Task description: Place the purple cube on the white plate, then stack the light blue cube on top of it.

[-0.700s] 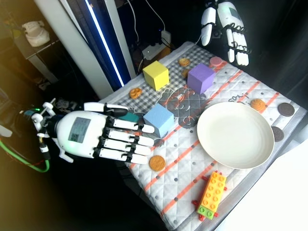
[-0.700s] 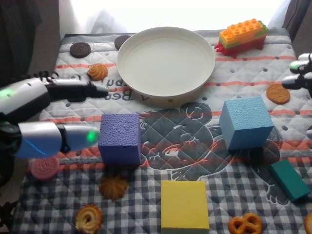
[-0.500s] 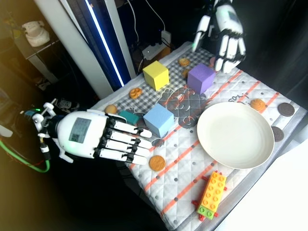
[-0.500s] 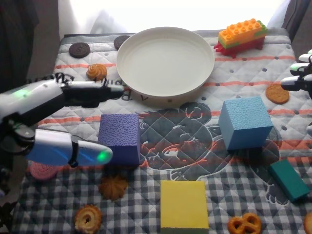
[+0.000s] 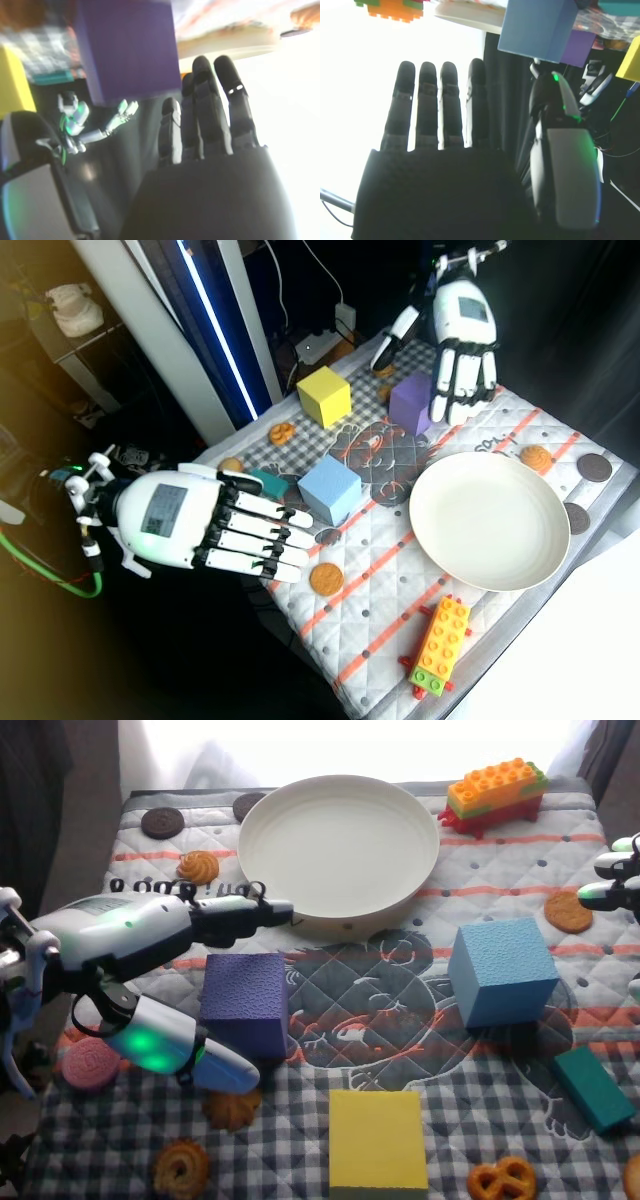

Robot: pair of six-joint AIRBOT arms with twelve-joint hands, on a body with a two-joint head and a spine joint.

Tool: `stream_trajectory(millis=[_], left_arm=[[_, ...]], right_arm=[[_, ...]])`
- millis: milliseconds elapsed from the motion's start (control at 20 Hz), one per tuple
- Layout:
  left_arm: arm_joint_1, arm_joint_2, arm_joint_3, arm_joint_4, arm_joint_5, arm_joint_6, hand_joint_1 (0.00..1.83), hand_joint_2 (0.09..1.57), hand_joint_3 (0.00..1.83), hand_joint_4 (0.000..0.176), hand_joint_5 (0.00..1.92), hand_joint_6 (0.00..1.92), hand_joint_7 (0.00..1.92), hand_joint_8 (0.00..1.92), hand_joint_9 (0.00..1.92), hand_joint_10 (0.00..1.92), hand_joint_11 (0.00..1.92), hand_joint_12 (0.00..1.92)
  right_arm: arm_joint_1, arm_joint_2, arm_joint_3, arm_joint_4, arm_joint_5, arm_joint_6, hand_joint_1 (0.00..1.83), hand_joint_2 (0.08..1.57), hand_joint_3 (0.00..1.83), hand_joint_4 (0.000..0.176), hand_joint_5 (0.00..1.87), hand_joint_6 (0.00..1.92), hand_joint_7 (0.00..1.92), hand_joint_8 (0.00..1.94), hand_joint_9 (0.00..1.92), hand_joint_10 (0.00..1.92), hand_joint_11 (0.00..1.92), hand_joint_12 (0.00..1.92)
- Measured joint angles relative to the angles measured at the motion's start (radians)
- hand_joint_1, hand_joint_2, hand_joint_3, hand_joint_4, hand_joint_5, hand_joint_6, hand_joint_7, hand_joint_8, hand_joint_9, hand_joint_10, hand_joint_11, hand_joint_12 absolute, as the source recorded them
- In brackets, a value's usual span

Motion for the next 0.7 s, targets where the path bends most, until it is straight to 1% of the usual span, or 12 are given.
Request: stream_trajectory(millis=[50, 100, 150, 200, 250, 300, 350, 400, 450, 550, 650, 700], left_arm=[[0.000, -0.010, 0.012, -0.010, 0.000, 0.000, 0.70, 0.74, 0.01, 0.176, 0.22, 0.01, 0.54, 0.01, 0.70, 0.03, 0.00, 1.13], [0.000, -0.014, 0.016, -0.024, 0.001, 0.000, 0.70, 0.78, 0.01, 0.154, 0.29, 0.00, 0.59, 0.00, 0.81, 0.05, 0.02, 1.17], [0.000, -0.021, 0.024, -0.024, 0.000, 0.001, 0.73, 0.82, 0.01, 0.107, 0.41, 0.01, 0.65, 0.01, 0.83, 0.04, 0.05, 1.22], [0.000, -0.024, 0.024, -0.032, -0.002, 0.001, 0.73, 0.90, 0.02, 0.025, 0.58, 0.02, 0.80, 0.02, 0.93, 0.06, 0.14, 1.32], [0.003, -0.028, 0.024, -0.034, -0.008, 0.001, 0.78, 0.95, 0.01, 0.000, 0.76, 0.02, 1.00, 0.05, 1.03, 0.12, 0.25, 1.37], [0.005, -0.034, 0.025, -0.040, -0.013, 0.001, 0.83, 0.97, 0.00, 0.000, 0.86, 0.01, 1.09, 0.04, 1.04, 0.17, 0.26, 1.37], [0.005, -0.041, 0.029, -0.046, -0.020, 0.001, 0.92, 0.96, 0.00, 0.000, 1.02, 0.00, 1.19, 0.13, 0.87, 0.71, 0.35, 1.54], [0.005, -0.041, 0.033, -0.049, -0.025, -0.001, 1.06, 1.01, 0.00, 0.064, 1.16, 0.49, 1.20, 0.36, 0.79, 1.11, 0.46, 1.66], [0.005, -0.041, 0.035, -0.056, -0.030, 0.000, 1.15, 1.01, 0.00, 0.000, 1.22, 0.54, 1.01, 0.87, 0.76, 1.34, 0.58, 1.71], [0.001, -0.041, 0.039, -0.065, -0.044, 0.001, 1.24, 1.09, 0.00, 0.000, 1.10, 0.64, 0.93, 1.26, 0.75, 1.44, 0.54, 1.73], [-0.033, -0.043, 0.054, -0.069, -0.066, 0.001, 1.27, 1.07, 0.00, 0.000, 1.08, 0.63, 1.08, 1.04, 0.94, 1.11, 0.67, 1.51], [-0.052, -0.048, 0.066, -0.072, -0.072, 0.001, 1.27, 1.07, 0.00, 0.000, 1.08, 0.63, 1.08, 1.04, 0.94, 1.11, 0.67, 1.51]], right_arm=[[-0.001, 0.000, 0.000, -0.001, -0.001, 0.000, 0.54, 1.20, 0.00, 0.061, 0.48, 0.00, 0.34, 0.00, 0.28, 0.00, 0.08, 0.49], [-0.002, -0.001, 0.000, -0.001, 0.000, 0.000, 0.54, 1.21, 0.00, 0.082, 0.46, 0.00, 0.33, 0.00, 0.27, 0.00, 0.09, 0.49], [-0.002, -0.001, 0.000, -0.001, 0.000, 0.000, 0.56, 1.21, 0.00, 0.097, 0.45, 0.00, 0.32, 0.00, 0.26, 0.00, 0.09, 0.49], [-0.003, -0.001, 0.000, 0.000, -0.001, 0.000, 0.59, 1.21, 0.00, 0.096, 0.45, 0.00, 0.32, 0.00, 0.27, 0.00, 0.10, 0.49], [-0.003, -0.001, 0.000, 0.000, -0.001, 0.000, 0.61, 1.22, 0.00, 0.088, 0.47, 0.01, 0.34, 0.01, 0.29, 0.01, 0.12, 0.50], [-0.003, -0.001, 0.000, 0.000, -0.001, 0.000, 0.61, 1.22, 0.00, 0.101, 0.46, 0.00, 0.34, 0.01, 0.29, 0.01, 0.12, 0.49], [-0.003, -0.001, 0.000, 0.000, -0.001, 0.000, 0.60, 1.22, 0.00, 0.104, 0.46, 0.00, 0.34, 0.00, 0.29, 0.01, 0.12, 0.49], [-0.003, -0.001, 0.000, 0.000, 0.000, 0.000, 0.59, 1.22, 0.00, 0.089, 0.46, 0.00, 0.35, 0.01, 0.30, 0.01, 0.12, 0.49], [-0.003, -0.001, 0.000, 0.000, -0.001, 0.000, 0.61, 1.23, 0.00, 0.100, 0.46, 0.00, 0.35, 0.01, 0.30, 0.01, 0.12, 0.49], [-0.003, -0.003, 0.001, 0.000, -0.001, 0.000, 0.62, 1.23, 0.00, 0.087, 0.47, 0.00, 0.36, 0.01, 0.30, 0.01, 0.12, 0.49], [-0.003, -0.011, 0.006, 0.000, -0.001, 0.000, 0.58, 1.24, 0.00, 0.088, 0.47, 0.00, 0.36, 0.00, 0.31, 0.01, 0.13, 0.50], [-0.003, -0.012, 0.008, 0.000, -0.001, 0.000, 0.58, 1.24, 0.00, 0.088, 0.47, 0.00, 0.36, 0.00, 0.31, 0.01, 0.13, 0.50]])
